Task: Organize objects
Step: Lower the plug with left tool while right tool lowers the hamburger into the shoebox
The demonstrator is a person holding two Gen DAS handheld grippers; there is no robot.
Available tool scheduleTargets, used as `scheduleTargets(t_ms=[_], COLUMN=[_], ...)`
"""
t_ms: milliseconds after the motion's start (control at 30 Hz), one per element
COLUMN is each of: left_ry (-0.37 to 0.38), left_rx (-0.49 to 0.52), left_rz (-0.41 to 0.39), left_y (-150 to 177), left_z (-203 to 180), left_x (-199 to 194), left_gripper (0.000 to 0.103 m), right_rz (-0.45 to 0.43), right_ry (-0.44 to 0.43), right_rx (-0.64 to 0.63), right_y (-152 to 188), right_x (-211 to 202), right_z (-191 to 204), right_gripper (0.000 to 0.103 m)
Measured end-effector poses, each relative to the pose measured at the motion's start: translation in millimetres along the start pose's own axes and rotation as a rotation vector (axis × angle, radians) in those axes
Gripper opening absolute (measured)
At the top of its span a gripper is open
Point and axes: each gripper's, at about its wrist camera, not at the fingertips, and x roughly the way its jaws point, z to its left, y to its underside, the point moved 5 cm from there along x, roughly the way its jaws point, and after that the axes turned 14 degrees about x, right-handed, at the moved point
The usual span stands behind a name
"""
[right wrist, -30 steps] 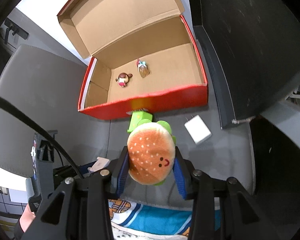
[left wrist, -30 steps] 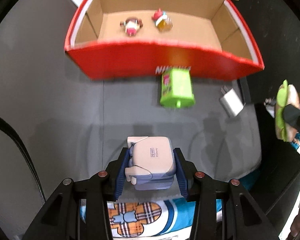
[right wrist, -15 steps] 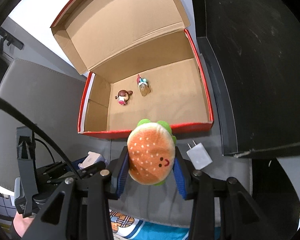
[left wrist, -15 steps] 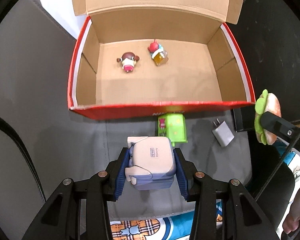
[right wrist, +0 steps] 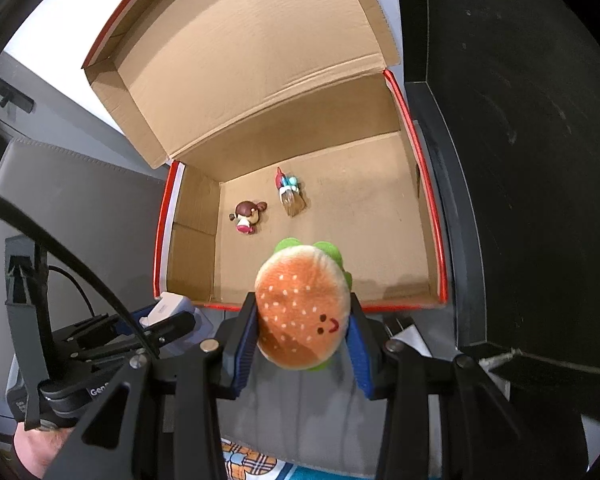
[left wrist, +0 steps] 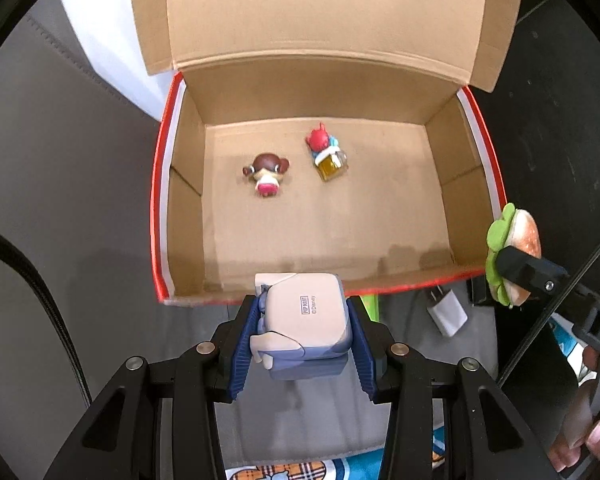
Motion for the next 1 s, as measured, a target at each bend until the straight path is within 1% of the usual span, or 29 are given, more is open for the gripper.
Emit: scheduleTargets(t_ms=[167, 267, 500, 633, 833, 1000], left_ry=[-0.011, -0.004, -0.033, -0.059, -0.090, -0.123], left_rx=[-0.006, -0.017, -0.035, -0.039, -0.035, -0.042], left_rz=[0.006, 0.011, 0.023, 0.035, 0.085, 0.119], left_y=[-17, -25, -46, -53, -59, -61], left_z=[7, 10, 22, 27, 34, 44], left_x=[5, 8, 18, 33, 63, 78], left_gripper=[0.045, 0.045, 0.045, 0.045, 0.045, 0.045], right_rz=[0.010, 0.019, 0.033, 0.046, 0.075, 0.099], right_ry=[-0.010, -0.013, -0.029, -0.027, -0.017, 0.010], right_rx=[0.002, 0.007, 0.016, 0.016, 0.007, 0.001], right_y=[-17, -29, -54, -67, -84, -101], right_x=[11, 18, 33, 46, 72, 98], right_z=[6, 9, 18, 20, 27, 32], right_gripper=[0.040, 0.040, 0.040, 0.040, 0.040, 0.040])
